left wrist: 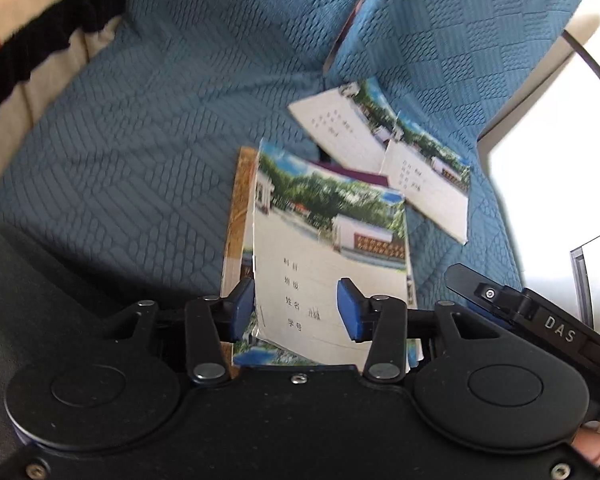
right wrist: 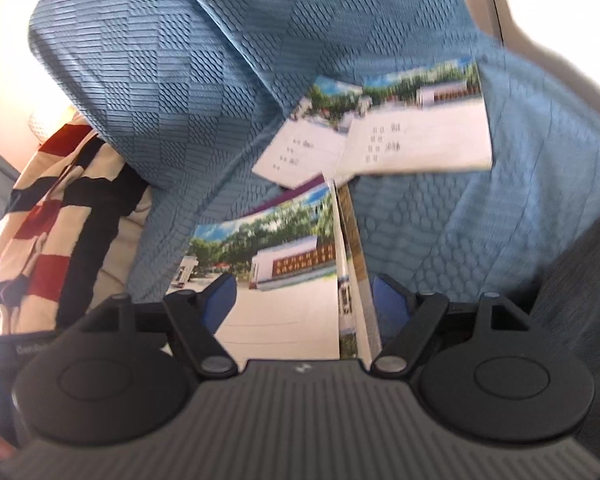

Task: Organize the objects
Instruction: 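Withdraw both tools toward the two envelopes left on the cushion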

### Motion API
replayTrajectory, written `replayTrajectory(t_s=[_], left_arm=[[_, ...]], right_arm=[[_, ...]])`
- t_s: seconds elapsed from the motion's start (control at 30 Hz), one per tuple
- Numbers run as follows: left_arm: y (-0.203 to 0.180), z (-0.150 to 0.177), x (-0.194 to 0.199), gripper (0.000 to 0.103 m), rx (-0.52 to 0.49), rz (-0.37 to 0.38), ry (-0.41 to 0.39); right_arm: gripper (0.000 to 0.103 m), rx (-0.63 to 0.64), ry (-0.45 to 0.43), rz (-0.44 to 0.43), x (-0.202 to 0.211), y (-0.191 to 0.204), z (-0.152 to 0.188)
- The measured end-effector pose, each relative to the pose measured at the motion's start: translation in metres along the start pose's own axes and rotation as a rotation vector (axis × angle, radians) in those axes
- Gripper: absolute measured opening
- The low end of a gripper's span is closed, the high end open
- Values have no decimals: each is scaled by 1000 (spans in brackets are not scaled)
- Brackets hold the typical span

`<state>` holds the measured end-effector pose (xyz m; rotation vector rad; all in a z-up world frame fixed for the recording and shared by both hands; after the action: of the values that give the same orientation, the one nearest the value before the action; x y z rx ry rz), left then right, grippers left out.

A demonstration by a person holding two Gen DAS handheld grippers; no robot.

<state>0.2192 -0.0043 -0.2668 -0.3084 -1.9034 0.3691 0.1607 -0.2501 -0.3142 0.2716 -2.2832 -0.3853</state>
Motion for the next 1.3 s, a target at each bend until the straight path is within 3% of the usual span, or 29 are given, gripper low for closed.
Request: replayTrajectory(t_s=[0.27,0.77,0.97,1.3], left_arm=[[-29,-1,18,58,-86,-4,-74],[-88,9,28,58,-211,85,-112],[-107,12,39,58,-262,101,-170],[-134,25,21,58,-315,128,-128]], right_arm=[[79,63,-96,59,38,4,-25],[79,73,-211,199,87,-18,-38],[79,92,-242,254,104,-26,-36],[79,46,-219,283,106,-54,-29]])
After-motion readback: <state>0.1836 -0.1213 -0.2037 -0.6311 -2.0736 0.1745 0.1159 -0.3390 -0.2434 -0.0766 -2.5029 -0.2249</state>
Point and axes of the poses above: each gripper's, at about its wrist camera, not at the fingertips, and x roughly against the way its jaws point, y to its left, z to its underside, the point moved 6 cm from there along -x, roughly the way its jaws point, and after that the axes turned 12 degrees about x, right-handed, at the moved point
